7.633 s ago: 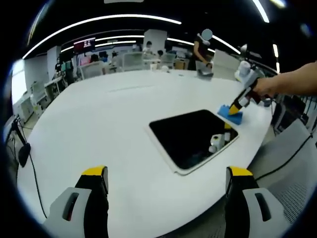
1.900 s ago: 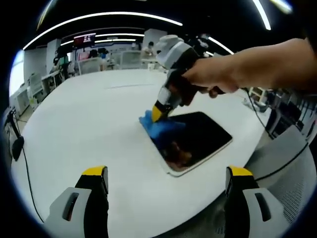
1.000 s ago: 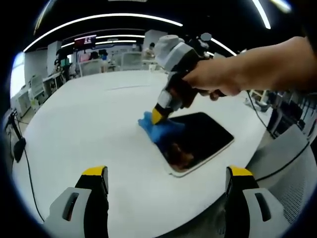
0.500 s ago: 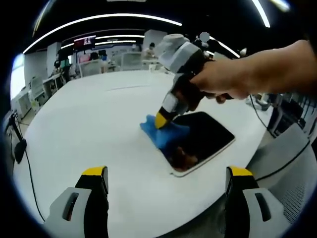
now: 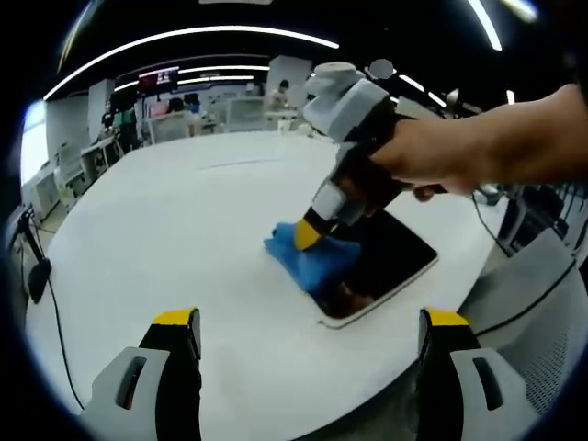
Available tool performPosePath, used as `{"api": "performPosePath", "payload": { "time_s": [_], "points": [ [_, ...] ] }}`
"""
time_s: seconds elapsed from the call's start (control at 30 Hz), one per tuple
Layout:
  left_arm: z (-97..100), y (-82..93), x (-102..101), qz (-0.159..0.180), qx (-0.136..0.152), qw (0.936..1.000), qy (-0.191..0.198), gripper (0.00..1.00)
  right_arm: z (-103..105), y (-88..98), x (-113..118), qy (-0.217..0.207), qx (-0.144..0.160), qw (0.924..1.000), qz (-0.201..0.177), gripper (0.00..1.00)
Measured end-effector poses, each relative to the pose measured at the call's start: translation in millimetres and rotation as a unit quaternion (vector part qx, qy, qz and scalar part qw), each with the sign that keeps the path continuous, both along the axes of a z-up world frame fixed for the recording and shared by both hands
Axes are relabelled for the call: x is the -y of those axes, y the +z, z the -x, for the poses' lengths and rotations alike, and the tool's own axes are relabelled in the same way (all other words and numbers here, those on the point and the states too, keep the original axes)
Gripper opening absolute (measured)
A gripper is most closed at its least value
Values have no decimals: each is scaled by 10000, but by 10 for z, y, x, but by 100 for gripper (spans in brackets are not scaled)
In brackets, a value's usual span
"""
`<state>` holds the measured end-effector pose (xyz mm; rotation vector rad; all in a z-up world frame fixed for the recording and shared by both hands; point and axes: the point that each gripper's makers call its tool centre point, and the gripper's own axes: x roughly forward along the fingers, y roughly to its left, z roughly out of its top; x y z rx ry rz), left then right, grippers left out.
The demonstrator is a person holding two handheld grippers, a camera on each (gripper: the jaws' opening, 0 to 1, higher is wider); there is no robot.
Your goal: Wipe the mirror surface with the cleaning cloth until all visible marks leave the cleaned area.
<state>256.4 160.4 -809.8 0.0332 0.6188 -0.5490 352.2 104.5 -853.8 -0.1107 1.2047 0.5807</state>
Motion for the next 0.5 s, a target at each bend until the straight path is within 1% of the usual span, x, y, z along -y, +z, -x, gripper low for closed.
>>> {"api": "performPosePath", "payload": {
  "time_s": [0.5],
  "points": [
    [16,20,-1,-2,-4,10000,10,99,60,-3,2,48,-14,10000,-49,2]
  ]
}}
